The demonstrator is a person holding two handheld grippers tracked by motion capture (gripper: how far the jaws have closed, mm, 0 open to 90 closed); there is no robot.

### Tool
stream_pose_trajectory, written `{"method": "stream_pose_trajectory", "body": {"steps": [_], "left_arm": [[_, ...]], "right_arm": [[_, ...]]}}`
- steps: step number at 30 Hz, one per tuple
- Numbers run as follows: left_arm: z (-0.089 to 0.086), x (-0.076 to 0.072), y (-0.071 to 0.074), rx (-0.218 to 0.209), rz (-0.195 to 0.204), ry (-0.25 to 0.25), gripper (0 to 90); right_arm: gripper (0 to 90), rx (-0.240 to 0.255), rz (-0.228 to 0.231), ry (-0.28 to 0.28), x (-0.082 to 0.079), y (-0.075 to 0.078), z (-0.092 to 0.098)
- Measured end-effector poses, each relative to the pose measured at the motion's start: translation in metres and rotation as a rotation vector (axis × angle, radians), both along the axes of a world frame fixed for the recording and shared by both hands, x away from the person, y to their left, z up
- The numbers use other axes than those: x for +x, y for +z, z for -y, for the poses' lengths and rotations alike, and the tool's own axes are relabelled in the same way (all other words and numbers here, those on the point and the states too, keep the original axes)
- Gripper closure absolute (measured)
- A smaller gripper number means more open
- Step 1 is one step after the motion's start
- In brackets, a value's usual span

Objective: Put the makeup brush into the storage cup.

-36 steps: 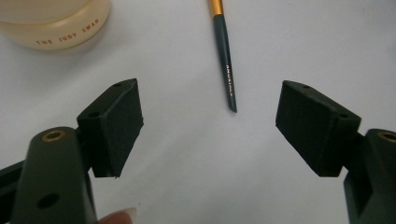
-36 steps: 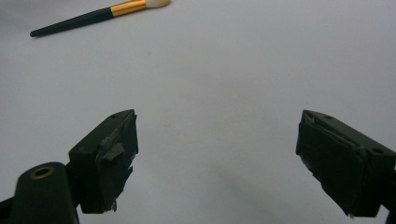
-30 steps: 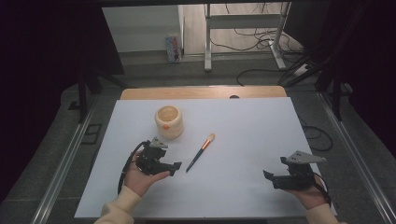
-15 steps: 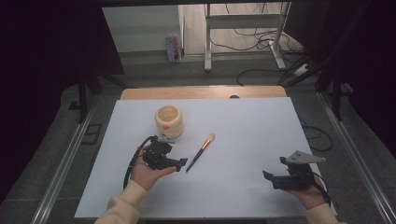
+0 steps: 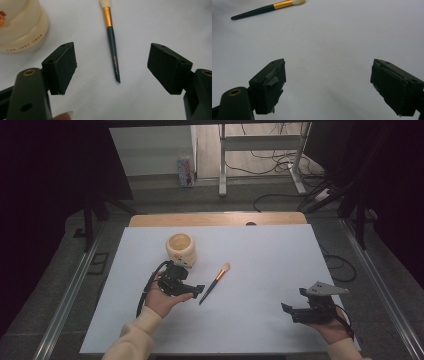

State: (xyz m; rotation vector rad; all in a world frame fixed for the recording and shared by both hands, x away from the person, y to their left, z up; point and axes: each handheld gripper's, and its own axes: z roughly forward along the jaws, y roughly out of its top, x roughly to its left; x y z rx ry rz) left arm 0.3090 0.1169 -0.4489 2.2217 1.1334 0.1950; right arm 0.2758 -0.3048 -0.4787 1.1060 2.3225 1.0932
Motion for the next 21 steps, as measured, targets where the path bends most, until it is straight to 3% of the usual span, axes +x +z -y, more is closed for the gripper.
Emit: {"method": "stream_pose_trajectory", "body": {"steps": [21], "left_arm": [[0.015,0.013,-0.004,0.013,-0.024,-0.015,23.4]], "right_arm": [[13.1,0.016,-0.004,-0.003,0.001,0.000,0.002]]}}
